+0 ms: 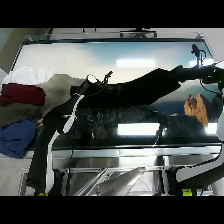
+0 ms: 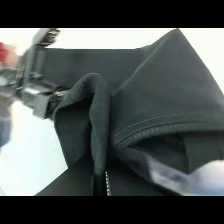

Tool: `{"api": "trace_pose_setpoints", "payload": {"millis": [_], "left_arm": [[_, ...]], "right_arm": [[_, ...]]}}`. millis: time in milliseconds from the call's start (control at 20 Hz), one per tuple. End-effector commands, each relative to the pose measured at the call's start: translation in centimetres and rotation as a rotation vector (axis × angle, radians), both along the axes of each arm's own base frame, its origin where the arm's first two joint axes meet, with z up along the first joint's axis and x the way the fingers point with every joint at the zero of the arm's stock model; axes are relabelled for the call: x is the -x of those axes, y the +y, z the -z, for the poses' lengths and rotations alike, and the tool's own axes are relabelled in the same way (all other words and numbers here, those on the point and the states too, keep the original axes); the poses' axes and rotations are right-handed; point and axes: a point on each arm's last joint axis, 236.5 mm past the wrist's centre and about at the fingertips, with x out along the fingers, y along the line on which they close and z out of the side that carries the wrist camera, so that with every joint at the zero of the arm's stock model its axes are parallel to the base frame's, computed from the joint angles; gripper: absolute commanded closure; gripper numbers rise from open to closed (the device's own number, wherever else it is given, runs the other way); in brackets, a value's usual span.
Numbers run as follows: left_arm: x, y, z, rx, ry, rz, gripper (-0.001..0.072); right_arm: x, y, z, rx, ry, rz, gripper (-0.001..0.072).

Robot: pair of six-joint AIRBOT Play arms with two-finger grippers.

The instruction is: Fold the shirts.

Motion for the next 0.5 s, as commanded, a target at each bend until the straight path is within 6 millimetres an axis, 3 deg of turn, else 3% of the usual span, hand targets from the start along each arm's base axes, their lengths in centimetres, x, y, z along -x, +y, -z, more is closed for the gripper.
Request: {"api": "trace_pose_setpoints", "payload": {"millis": [0,100,150,300,450], "left_arm": [[-1.6,2.6,-15.7,0.515,-0.046,-0.008,0.0703],[-2.4,7.8,-23.8,0.708,-0.153,-0.054,0.0703],[-2.2,10.6,-26.7,0.750,-0.212,-0.055,0.0703],[-0.4,16.1,-31.3,0.727,-0.352,-0.013,0.0703],[1.3,18.7,-33.7,0.687,-0.456,0.020,0.0702]], "right_arm": [[-0.1,4.7,-2.7,-0.090,-0.034,-0.047,0.0695],[-0.9,9.6,-2.8,-0.087,-0.049,-0.058,0.0696],[-1.4,12.9,-2.7,-0.084,-0.068,-0.060,0.0695],[-2.2,24.1,-1.6,-0.073,-0.141,-0.034,0.0695],[-1.6,35.1,1.8,-0.094,-0.174,0.067,0.0694]]}}
